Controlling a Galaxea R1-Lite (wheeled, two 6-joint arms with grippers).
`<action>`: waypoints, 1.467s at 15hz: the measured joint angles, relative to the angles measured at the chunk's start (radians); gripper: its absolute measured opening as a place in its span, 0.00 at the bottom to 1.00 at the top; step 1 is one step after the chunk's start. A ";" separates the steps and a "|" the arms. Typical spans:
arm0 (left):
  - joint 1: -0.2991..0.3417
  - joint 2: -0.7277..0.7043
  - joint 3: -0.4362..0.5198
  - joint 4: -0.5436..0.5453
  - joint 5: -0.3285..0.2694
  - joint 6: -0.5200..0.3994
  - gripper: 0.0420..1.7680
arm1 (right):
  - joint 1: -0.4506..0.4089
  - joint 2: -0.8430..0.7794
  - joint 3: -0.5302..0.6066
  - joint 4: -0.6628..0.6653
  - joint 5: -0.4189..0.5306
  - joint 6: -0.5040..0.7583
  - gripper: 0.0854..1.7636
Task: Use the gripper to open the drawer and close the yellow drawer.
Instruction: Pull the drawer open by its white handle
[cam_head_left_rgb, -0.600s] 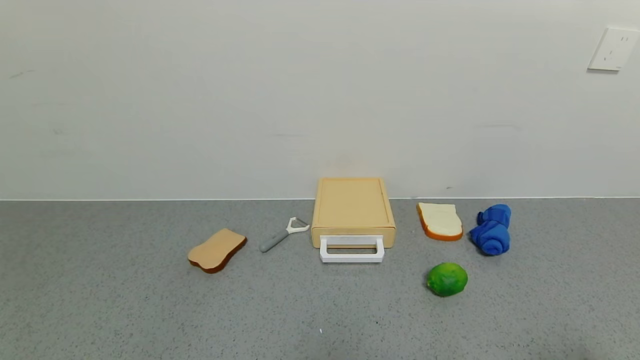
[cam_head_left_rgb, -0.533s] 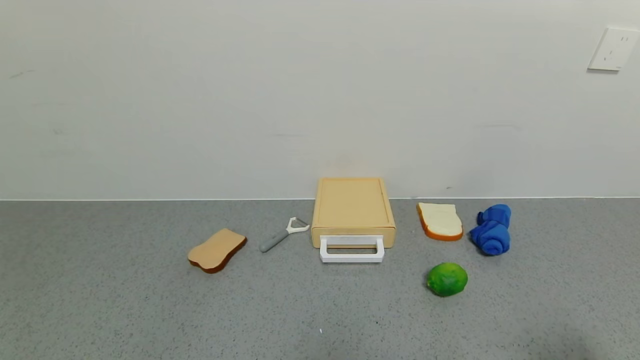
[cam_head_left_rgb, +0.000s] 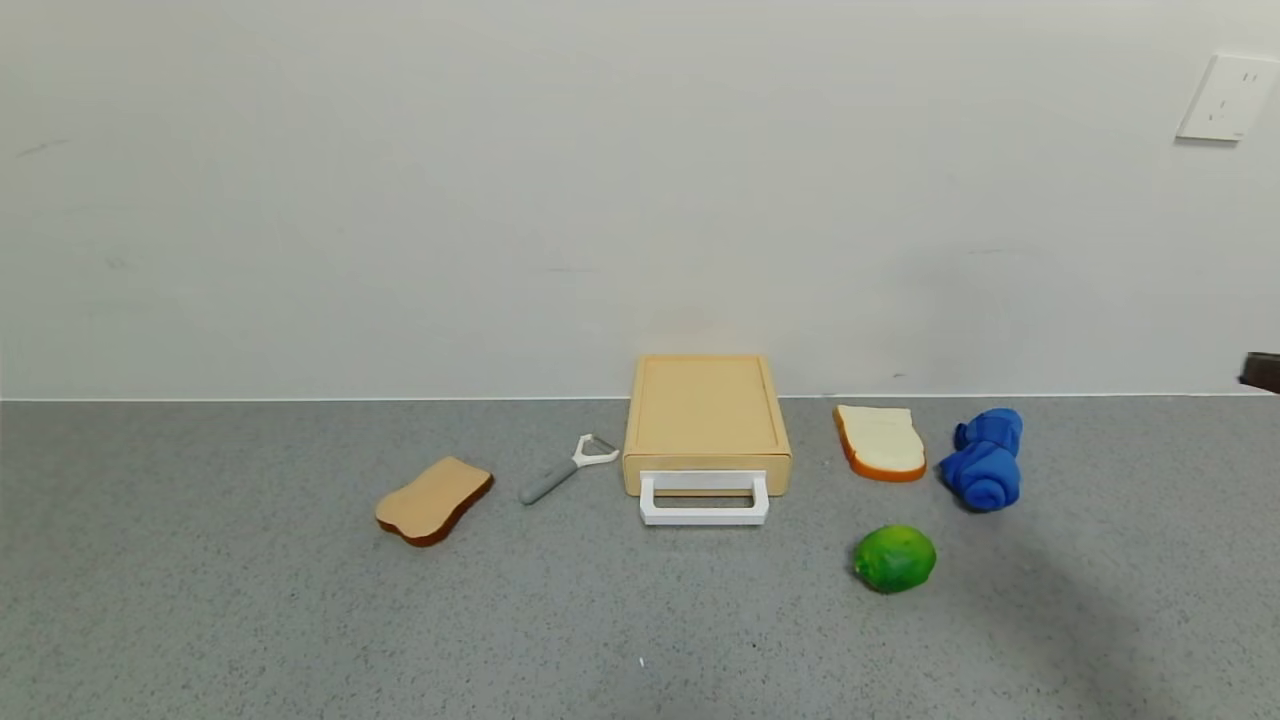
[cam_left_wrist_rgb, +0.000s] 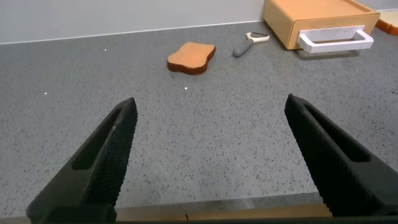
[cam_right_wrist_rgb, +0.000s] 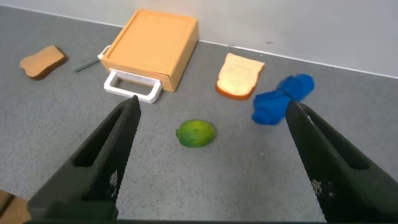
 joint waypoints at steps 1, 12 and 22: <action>0.000 0.000 0.000 0.000 0.000 0.000 0.97 | 0.026 0.060 -0.034 0.000 0.002 -0.001 0.97; 0.000 0.000 0.000 0.000 0.000 0.000 0.97 | 0.260 0.634 -0.356 -0.001 -0.005 -0.004 0.97; 0.000 0.000 0.000 0.000 0.000 0.000 0.97 | 0.327 0.863 -0.457 -0.004 0.004 -0.044 0.97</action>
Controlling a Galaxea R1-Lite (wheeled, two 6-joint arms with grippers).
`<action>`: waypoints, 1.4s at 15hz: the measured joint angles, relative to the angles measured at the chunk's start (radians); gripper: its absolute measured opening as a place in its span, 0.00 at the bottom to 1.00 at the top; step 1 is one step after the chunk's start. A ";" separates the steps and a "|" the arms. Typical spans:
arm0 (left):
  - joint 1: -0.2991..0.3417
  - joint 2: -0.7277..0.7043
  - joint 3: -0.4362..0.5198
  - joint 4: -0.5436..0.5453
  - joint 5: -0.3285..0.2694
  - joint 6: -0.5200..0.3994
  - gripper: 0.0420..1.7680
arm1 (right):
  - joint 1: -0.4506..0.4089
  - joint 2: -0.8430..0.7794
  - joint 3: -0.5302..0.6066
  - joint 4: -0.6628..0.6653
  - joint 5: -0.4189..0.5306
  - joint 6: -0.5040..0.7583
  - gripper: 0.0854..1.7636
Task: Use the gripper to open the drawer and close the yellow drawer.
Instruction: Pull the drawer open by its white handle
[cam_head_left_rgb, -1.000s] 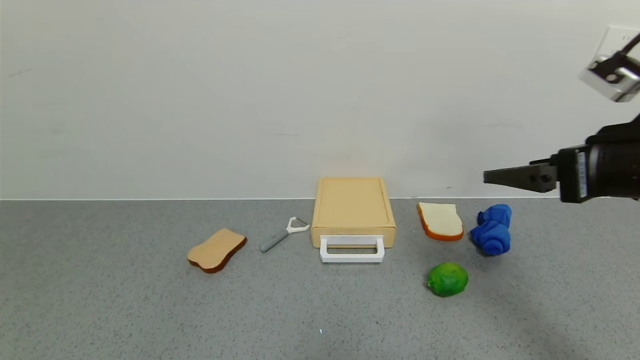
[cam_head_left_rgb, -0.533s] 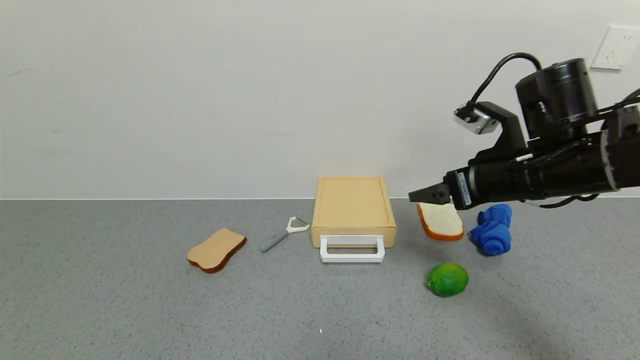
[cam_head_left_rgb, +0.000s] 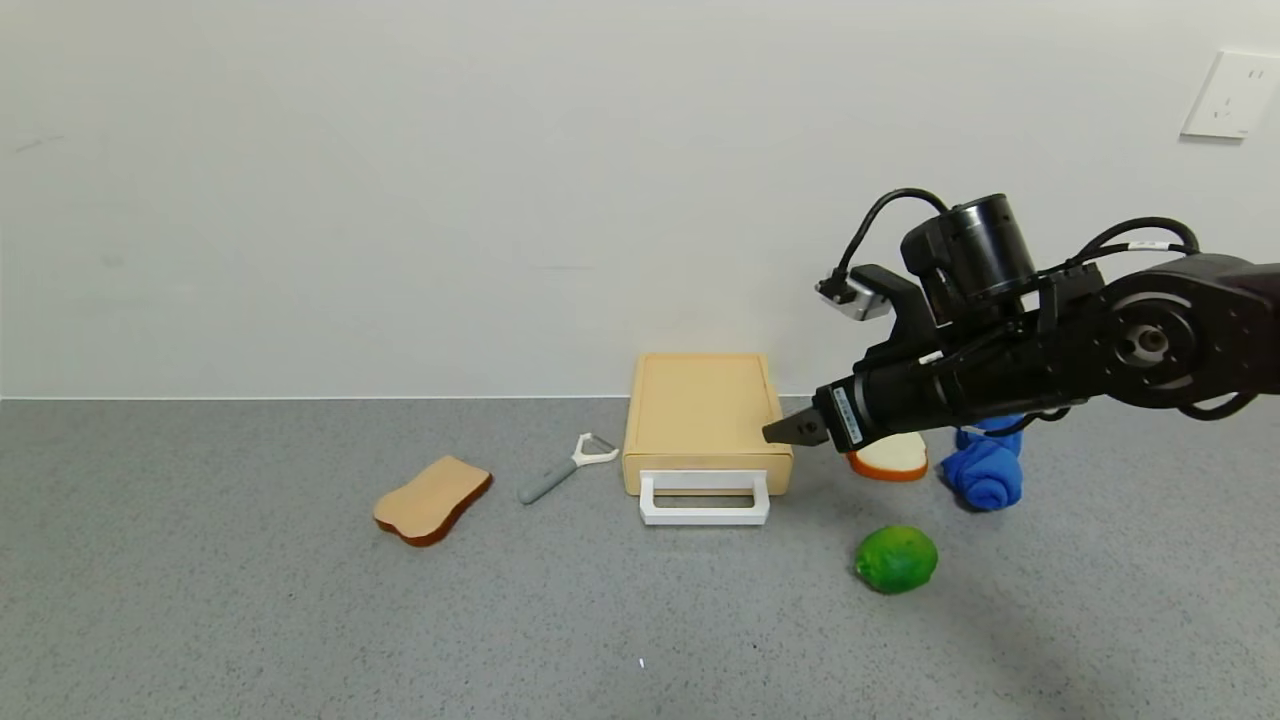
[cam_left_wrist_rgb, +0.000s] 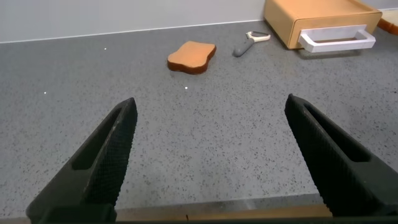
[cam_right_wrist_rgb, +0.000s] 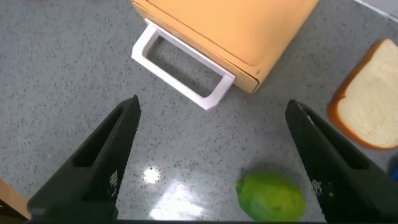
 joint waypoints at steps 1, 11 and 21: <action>0.000 0.000 0.000 0.000 0.000 0.000 0.97 | 0.005 0.009 -0.002 0.001 0.000 -0.021 0.94; 0.000 0.000 0.000 0.000 0.000 0.000 0.97 | 0.003 0.091 -0.056 0.052 0.115 -0.202 0.02; 0.000 0.000 0.000 0.000 0.000 0.000 0.97 | 0.042 0.311 -0.362 0.227 0.236 -0.246 0.02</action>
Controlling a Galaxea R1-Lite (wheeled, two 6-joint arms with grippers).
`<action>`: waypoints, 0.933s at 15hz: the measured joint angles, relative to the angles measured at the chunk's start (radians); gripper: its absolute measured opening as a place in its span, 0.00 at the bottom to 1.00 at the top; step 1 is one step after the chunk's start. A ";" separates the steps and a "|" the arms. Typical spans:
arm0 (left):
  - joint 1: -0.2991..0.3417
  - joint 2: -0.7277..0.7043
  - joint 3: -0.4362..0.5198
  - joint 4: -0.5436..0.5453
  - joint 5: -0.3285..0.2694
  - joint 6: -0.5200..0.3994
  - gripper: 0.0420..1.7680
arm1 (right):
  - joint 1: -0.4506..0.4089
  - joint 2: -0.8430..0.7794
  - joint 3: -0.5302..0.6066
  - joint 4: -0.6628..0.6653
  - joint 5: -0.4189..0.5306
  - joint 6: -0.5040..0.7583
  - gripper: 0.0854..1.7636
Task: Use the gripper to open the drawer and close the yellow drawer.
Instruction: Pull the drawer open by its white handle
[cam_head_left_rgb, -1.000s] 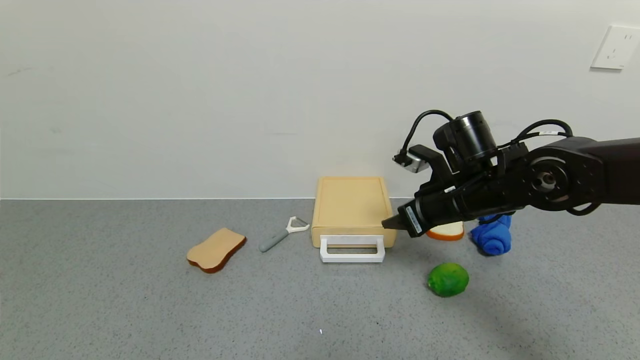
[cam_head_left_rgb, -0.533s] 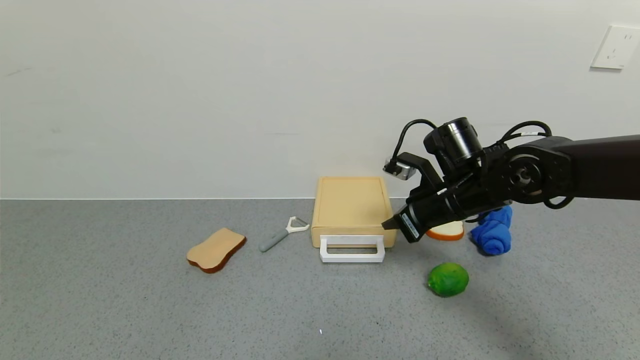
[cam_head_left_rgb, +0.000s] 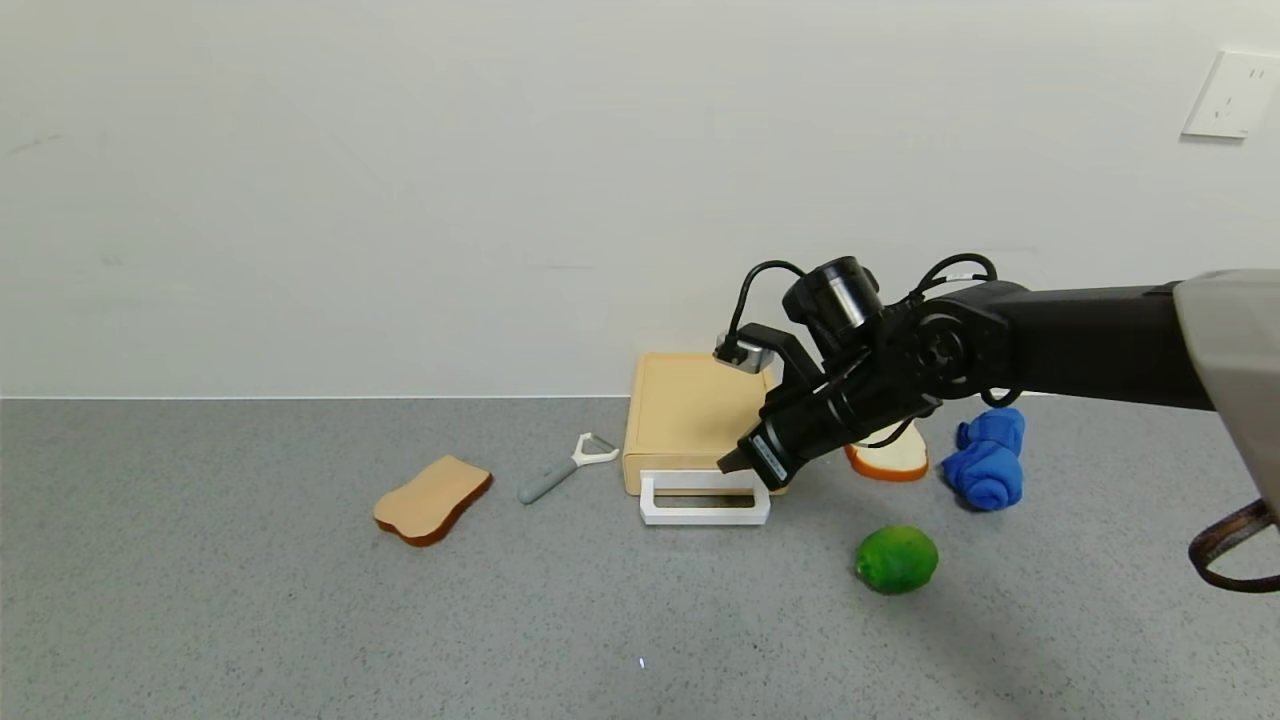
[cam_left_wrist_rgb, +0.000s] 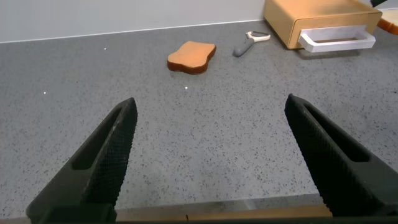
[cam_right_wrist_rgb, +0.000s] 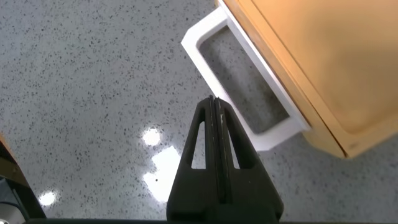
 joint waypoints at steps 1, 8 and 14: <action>0.000 0.000 0.000 0.000 0.000 0.000 0.97 | 0.004 0.017 -0.014 0.000 0.008 0.000 0.02; 0.000 0.000 0.000 0.000 0.000 0.000 0.97 | 0.024 0.133 -0.087 -0.043 0.070 -0.002 0.02; 0.000 0.000 0.000 0.000 0.000 0.000 0.97 | 0.031 0.204 -0.090 -0.162 0.070 0.008 0.02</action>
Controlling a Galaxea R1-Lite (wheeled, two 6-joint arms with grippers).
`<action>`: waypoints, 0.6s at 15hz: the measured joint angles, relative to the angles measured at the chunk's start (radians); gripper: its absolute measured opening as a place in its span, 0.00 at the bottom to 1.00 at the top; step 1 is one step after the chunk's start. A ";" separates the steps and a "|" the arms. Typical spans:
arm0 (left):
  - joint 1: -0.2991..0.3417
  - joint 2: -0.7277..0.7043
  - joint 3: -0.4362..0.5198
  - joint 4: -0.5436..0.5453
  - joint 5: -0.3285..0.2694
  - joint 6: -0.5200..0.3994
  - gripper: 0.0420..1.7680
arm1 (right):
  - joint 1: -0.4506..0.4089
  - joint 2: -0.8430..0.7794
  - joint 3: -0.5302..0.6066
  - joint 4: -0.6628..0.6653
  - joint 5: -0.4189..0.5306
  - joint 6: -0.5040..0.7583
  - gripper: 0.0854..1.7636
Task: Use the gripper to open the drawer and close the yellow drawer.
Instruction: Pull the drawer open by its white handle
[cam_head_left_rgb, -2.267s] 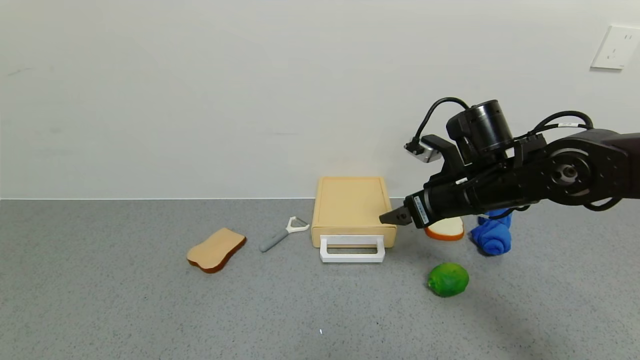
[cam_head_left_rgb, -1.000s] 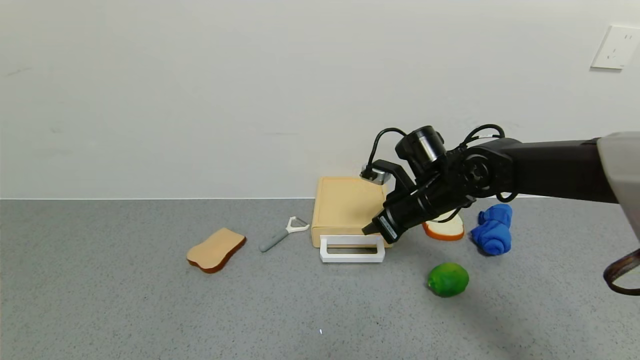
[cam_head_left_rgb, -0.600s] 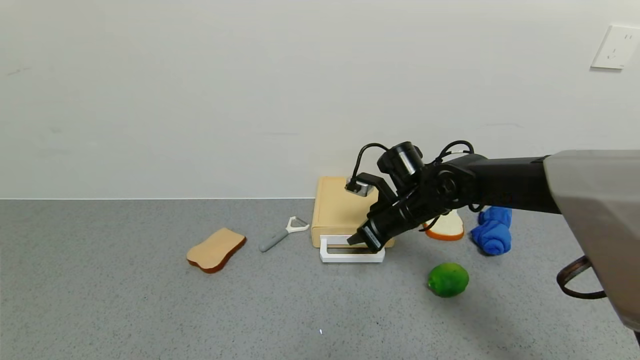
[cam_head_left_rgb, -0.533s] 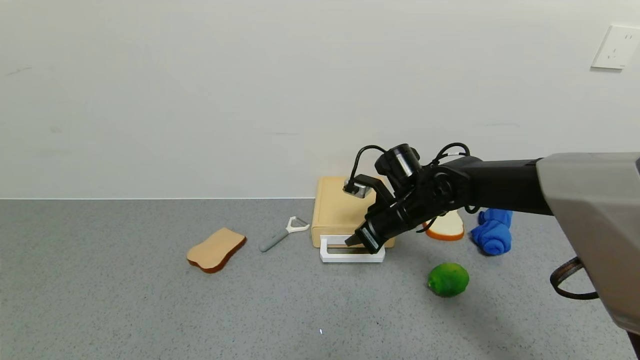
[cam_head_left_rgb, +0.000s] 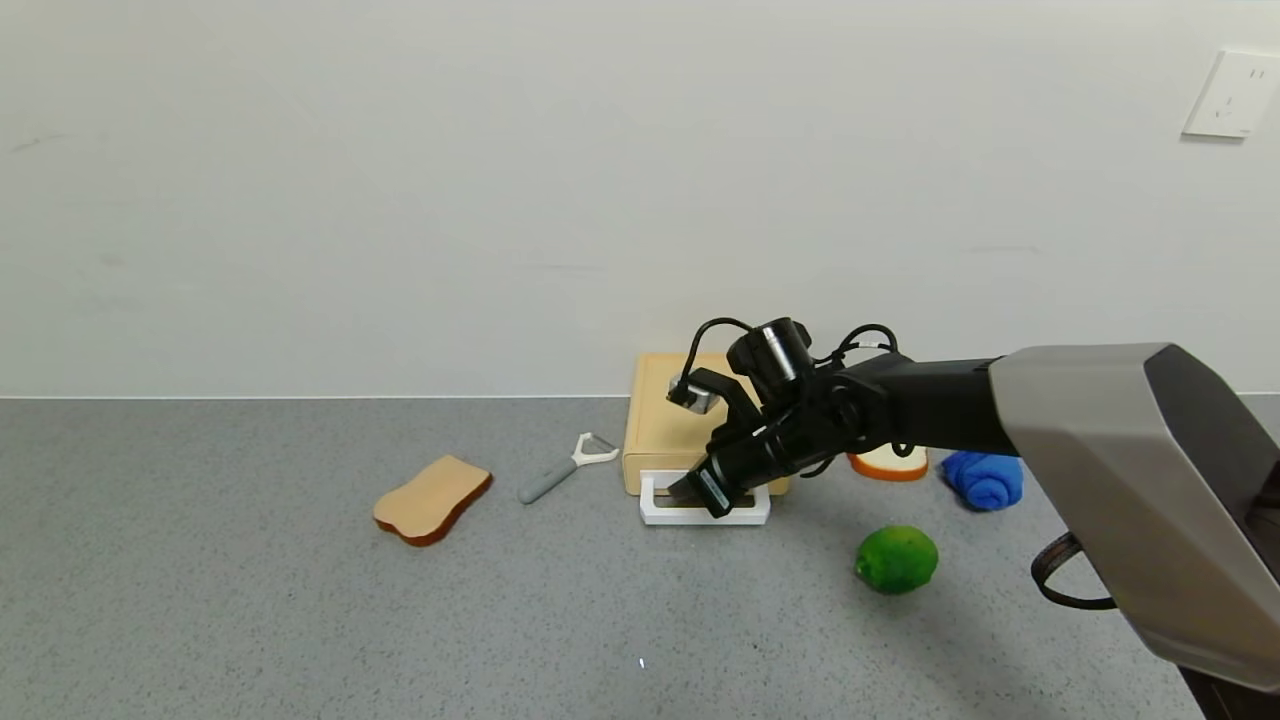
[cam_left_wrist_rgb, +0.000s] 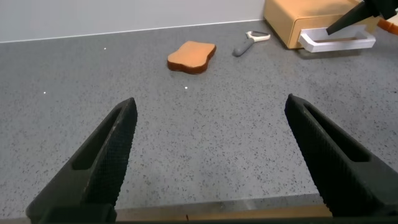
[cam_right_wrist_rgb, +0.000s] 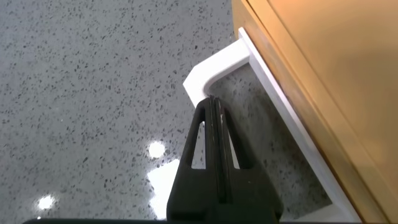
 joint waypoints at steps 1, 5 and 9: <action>0.000 0.000 0.000 0.000 0.000 0.000 0.97 | 0.000 0.009 0.000 -0.019 0.000 0.001 0.02; 0.000 0.000 0.000 0.000 0.000 0.000 0.97 | -0.007 0.040 0.000 -0.079 -0.001 0.002 0.02; 0.000 0.000 0.000 0.000 0.000 0.000 0.97 | -0.010 0.055 0.001 -0.112 -0.002 0.018 0.02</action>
